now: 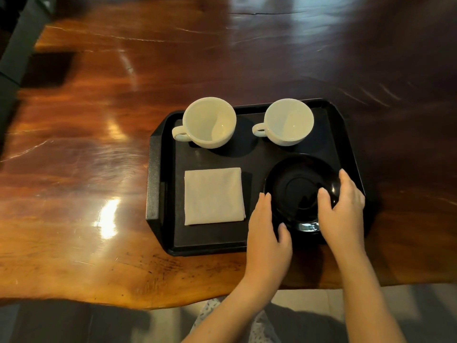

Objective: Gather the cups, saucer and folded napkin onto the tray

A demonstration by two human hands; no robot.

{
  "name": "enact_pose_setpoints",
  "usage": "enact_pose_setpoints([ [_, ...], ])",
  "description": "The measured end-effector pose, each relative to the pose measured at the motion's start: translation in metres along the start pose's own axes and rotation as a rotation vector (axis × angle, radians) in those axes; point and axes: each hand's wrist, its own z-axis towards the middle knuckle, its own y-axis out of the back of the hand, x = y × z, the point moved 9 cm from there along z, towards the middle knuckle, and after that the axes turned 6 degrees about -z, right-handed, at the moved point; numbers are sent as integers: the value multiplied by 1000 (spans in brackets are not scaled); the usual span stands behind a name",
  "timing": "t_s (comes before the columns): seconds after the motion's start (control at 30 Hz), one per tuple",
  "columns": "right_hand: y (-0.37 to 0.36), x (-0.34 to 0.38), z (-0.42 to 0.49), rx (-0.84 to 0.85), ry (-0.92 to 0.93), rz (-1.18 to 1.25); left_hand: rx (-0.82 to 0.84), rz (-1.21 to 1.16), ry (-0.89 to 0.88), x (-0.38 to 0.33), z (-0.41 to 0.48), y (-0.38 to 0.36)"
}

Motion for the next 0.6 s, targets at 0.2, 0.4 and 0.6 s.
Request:
enact_pose_setpoints([
  [0.2,-7,6,-5,26,14,41,-50,-27,7,3,4,11],
  [0.4,-9,7,-8,100,14,91,-23,-3,7,-6,3,18],
  [0.6,10,35,-11,235,83,-2,52,197,-15,-50,12,51],
])
